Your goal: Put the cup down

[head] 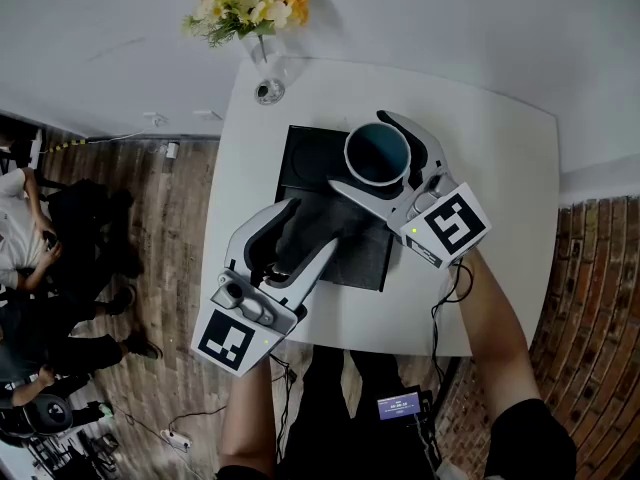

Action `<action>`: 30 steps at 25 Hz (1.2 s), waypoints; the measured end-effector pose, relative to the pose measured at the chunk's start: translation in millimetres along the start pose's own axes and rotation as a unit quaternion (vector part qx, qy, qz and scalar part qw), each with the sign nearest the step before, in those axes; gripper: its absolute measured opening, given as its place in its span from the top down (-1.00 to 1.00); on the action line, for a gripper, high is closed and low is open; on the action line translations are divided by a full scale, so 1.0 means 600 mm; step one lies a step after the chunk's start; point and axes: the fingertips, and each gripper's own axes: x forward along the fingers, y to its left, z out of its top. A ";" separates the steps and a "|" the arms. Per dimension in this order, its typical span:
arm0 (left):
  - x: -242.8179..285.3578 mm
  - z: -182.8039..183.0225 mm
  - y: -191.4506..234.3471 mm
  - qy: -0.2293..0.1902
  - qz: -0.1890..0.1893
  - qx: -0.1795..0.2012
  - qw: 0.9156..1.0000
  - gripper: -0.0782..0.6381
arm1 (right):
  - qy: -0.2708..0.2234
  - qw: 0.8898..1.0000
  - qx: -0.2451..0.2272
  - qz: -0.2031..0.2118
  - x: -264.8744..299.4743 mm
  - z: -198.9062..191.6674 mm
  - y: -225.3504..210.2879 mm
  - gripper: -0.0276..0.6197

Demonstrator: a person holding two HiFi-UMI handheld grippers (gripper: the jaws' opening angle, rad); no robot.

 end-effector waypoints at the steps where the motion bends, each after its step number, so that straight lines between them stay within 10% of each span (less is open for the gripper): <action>1: 0.000 0.000 0.000 0.000 0.000 0.000 1.000 0.20 | 0.002 1.000 -0.001 -0.001 -0.001 0.000 0.000 -0.45; 30: -0.059 0.051 -0.058 0.000 -0.001 0.023 1.000 0.20 | -0.007 0.996 0.047 -0.081 -0.129 0.058 0.038 -0.45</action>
